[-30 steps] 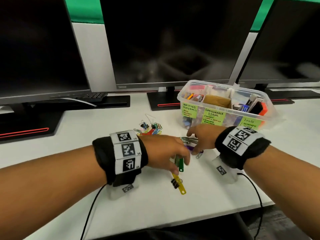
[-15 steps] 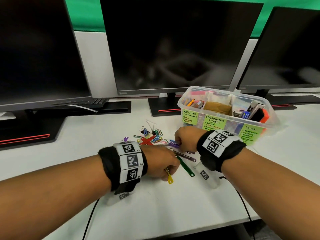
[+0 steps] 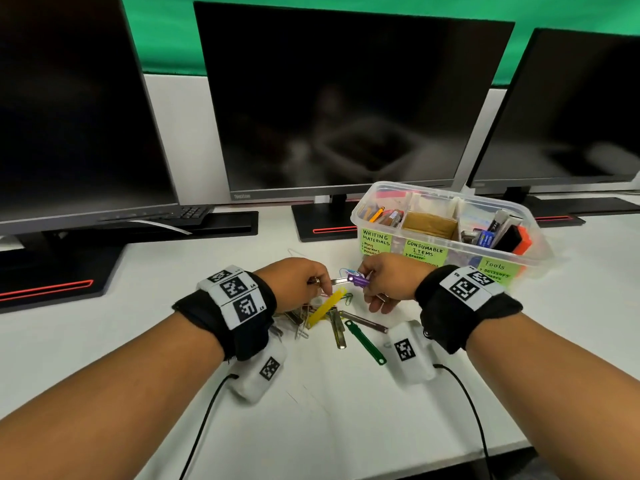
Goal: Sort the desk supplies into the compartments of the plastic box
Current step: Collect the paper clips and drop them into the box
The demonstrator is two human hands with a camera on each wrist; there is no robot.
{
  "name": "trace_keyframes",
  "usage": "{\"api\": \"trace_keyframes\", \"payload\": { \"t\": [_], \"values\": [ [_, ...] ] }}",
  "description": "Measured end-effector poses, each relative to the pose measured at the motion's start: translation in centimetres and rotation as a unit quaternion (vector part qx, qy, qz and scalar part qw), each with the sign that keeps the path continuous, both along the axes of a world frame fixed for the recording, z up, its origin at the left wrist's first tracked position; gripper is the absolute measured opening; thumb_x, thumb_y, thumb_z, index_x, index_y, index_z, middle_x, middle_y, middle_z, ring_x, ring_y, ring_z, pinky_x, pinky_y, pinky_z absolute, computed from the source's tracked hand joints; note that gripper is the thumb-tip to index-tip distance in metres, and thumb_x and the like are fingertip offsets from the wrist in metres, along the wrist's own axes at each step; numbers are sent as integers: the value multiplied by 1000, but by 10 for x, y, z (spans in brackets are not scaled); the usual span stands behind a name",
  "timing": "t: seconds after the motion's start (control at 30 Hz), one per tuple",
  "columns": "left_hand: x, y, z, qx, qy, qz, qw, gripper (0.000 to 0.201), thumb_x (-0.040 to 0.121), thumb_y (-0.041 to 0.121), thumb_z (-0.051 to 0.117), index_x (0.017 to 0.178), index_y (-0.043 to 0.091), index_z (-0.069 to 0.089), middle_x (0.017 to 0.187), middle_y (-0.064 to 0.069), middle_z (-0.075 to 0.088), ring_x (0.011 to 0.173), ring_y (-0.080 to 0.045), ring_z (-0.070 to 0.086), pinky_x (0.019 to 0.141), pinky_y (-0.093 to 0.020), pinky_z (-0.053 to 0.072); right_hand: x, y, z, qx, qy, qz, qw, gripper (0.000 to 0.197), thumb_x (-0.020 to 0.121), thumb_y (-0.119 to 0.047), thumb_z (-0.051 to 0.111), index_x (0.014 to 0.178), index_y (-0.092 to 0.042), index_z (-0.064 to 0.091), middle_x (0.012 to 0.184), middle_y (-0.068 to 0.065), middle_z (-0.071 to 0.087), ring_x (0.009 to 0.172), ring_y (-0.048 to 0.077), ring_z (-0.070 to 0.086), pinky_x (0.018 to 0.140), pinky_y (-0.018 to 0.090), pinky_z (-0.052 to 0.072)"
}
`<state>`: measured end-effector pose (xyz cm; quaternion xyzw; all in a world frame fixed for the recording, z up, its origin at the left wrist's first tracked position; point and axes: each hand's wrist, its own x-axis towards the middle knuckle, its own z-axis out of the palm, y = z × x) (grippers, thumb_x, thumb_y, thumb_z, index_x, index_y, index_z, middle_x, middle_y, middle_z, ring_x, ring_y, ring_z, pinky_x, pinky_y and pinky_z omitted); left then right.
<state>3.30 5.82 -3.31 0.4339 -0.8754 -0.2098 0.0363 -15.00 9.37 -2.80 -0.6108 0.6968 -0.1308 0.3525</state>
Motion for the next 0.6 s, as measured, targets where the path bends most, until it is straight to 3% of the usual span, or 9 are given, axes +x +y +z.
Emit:
{"api": "trace_keyframes", "payload": {
  "t": [0.13,0.23,0.33,0.5,0.6],
  "values": [
    [-3,-5,-2,-7,41,36,998,20,90,22,59,109,24,64,107,5,59,89,-9,51,81,-21,42,2,0,-4,-21,23,19,999,16,91,3,48,89,-13,50,85,11,63,60,14,60,54,22,51],
    [-9,-8,-1,-15,100,79,992,20,90,24,60,110,22,61,113,4,61,90,-11,53,82,-23,44,6,-1,-6,-29,14,37,999,21,93,2,47,85,-17,50,79,5,61,61,11,58,55,22,51],
    [-13,-9,1,11,126,93,988,25,89,26,63,113,21,58,105,4,63,89,-13,58,81,-25,47,12,-1,-5,-42,-5,49,998,27,94,1,47,78,-21,48,76,2,60,62,11,58,56,21,50],
    [-18,-4,1,26,135,86,987,14,89,18,62,103,18,62,72,5,64,64,-11,60,73,-29,52,17,0,-2,-54,-40,47,997,26,93,3,48,75,-16,47,73,5,61,61,16,60,58,24,52],
    [-17,-2,1,33,158,97,982,23,87,11,60,106,24,57,83,-3,70,72,-17,64,76,-32,54,16,1,-1,-50,-81,24,995,24,94,4,44,78,-13,46,74,8,63,62,18,63,61,26,55]
  ]
}}
